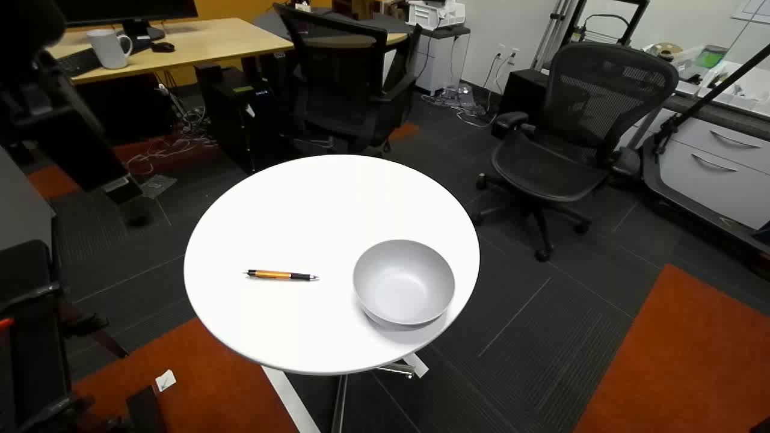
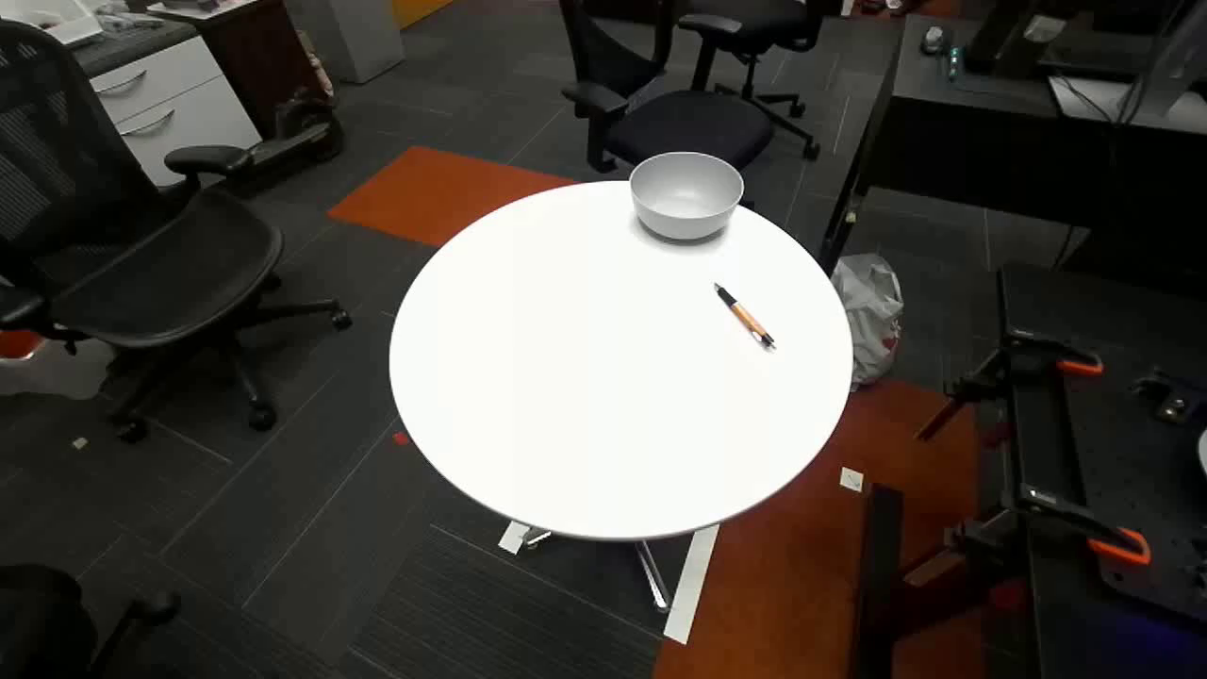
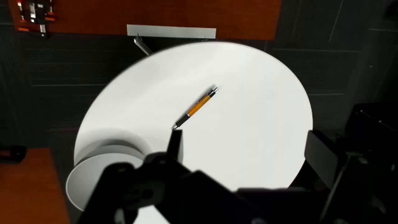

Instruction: Put the marker in the bowl

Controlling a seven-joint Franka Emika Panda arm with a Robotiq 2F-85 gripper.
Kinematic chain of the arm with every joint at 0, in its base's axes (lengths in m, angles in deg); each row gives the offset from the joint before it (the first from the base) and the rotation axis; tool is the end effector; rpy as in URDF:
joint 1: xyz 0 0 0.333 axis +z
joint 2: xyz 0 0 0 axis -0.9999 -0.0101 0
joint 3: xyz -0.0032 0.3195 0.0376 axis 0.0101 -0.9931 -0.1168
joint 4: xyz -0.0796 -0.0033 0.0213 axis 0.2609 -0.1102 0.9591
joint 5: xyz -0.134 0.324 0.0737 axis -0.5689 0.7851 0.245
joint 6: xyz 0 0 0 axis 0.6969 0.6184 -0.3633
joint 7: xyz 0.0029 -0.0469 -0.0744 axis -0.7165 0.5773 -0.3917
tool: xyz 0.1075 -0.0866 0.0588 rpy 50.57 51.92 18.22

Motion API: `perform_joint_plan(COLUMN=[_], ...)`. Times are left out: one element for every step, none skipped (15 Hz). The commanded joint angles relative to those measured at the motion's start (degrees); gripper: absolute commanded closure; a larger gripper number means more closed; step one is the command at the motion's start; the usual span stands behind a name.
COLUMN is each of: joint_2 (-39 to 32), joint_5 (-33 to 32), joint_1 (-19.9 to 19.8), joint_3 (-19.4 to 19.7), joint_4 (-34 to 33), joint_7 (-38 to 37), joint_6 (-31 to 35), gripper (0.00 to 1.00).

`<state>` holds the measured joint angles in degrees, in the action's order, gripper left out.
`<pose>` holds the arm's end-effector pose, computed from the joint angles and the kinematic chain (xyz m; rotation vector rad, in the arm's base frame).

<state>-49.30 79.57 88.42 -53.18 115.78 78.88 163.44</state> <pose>0.3192 -0.1239 0.4071 -2.9196 -0.0780 -0.2330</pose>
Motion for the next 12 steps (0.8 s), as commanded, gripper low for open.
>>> perform_joint_plan(joint_2=[-0.34,-0.34,-0.34,-0.34,-0.34,-0.74,-1.31,-1.89,-2.51,-3.50,-4.57,-6.07], joint_5=[1.09,1.09,1.09,1.09,1.09,1.23,1.57,1.98,2.82,3.90,5.44,6.44], joint_1=[-1.58,-1.58,-1.58,-1.58,-1.58,-1.59,-1.65,-1.57,-1.29,-1.08,-0.76,-0.93], joint_3=[-1.52,-1.52,-1.52,-1.52,-1.52,-1.83,-2.44,-2.86,-3.17,-3.73,-4.13,-5.35], joint_4=[-0.09,-0.09,-0.09,-0.09,-0.09,-0.01,0.40,0.72,1.02,1.51,1.98,2.80], joint_7=[0.84,0.84,0.84,0.84,0.84,0.17,-1.25,-2.15,-2.89,-4.46,-5.70,-8.13], joint_6=[-0.18,-0.18,-0.18,-0.18,-0.18,0.46,1.94,2.96,4.05,5.77,7.28,9.84], gripper=[0.00,0.00,0.00,0.00,0.00,0.00,0.00,0.00,0.00,0.00,0.00,0.00])
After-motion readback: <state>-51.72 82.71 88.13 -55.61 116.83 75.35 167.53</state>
